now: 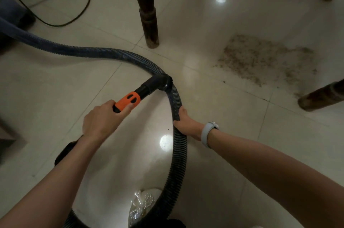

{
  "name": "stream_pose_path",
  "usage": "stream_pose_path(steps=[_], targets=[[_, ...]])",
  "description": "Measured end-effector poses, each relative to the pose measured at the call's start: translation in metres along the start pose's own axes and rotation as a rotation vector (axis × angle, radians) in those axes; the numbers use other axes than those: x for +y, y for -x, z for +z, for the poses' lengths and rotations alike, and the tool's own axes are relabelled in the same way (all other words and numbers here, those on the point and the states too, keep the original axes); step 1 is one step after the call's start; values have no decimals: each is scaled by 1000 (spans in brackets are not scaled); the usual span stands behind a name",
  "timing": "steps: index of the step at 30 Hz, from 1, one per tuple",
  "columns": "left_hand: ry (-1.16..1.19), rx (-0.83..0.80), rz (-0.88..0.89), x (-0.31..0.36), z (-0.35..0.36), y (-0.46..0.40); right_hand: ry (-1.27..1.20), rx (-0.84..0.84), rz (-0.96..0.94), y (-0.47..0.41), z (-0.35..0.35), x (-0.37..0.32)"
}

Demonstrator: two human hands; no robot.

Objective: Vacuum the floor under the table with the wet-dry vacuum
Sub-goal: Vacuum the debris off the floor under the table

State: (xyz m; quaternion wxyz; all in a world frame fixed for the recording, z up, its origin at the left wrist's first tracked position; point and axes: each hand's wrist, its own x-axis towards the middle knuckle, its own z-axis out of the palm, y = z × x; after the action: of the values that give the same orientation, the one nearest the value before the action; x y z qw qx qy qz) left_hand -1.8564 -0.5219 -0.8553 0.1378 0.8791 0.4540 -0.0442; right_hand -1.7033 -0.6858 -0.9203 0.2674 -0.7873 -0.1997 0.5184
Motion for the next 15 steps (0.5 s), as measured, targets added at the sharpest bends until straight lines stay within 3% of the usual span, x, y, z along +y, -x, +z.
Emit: stream_pose_path(steps=[5,10,15], targets=[[-46,44,-64,-1,-10,5,-102,-24,-4,-1,3,-12],[-69,126,-104,-6,-23,7,-55,88,28,-3,9,-4],[-160,141,-232,-20,-25,0,-51,16,-26,1,20,-18]])
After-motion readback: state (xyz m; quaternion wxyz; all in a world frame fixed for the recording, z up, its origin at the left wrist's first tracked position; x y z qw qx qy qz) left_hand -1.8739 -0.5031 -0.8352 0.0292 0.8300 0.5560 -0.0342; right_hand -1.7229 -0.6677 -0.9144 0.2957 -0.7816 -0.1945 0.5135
